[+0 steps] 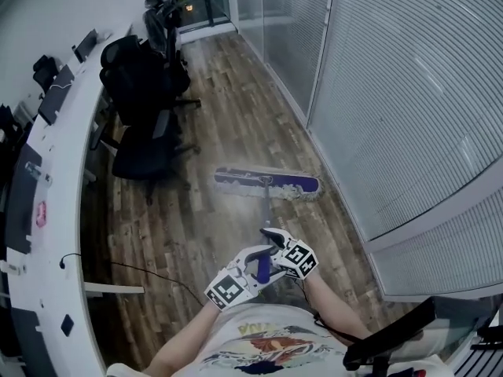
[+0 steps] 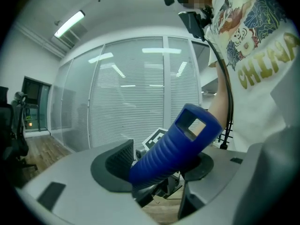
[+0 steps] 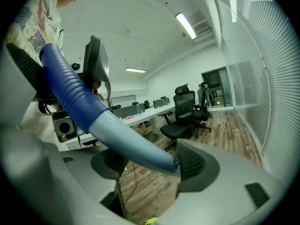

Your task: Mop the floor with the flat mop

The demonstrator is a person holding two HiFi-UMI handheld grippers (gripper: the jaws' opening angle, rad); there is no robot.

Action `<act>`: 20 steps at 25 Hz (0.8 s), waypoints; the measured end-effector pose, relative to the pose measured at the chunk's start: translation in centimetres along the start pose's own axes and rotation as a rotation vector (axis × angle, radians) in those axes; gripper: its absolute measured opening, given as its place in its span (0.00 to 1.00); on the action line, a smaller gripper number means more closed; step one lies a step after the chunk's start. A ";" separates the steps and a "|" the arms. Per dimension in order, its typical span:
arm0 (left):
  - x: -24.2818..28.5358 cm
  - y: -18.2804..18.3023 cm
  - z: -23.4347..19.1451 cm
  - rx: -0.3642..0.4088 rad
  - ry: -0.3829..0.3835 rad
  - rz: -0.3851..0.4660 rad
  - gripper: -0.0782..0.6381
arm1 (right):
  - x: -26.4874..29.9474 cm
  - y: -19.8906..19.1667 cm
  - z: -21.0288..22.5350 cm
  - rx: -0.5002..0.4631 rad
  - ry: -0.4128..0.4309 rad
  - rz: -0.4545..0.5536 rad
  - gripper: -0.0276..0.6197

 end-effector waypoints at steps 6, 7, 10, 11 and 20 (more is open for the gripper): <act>-0.1 -0.1 6.0 -0.021 0.041 -0.001 0.45 | -2.8 -2.8 -4.0 -0.027 0.040 -0.009 0.48; 0.2 -0.3 6.8 -0.021 0.048 -0.004 0.45 | -3.2 -3.4 -4.4 -0.034 0.044 -0.009 0.48; 1.8 -0.6 8.6 0.001 0.053 -0.015 0.45 | -4.4 -5.2 -4.5 -0.043 0.039 -0.004 0.48; 2.3 -0.6 9.0 0.011 0.052 -0.019 0.45 | -4.8 -5.6 -4.4 -0.045 0.038 -0.004 0.48; 3.5 0.8 8.2 -0.002 0.087 0.019 0.45 | -5.8 -5.1 -2.7 -0.040 0.057 0.009 0.48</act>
Point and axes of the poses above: the fingertips, and each gripper's own axes: x forward along the fingers, z to its right, y out of its top, the point moved 8 cm from there along -x, backward along the fingers, and after that the axes turned 14 degrees about -z, right-handed, at the moved point
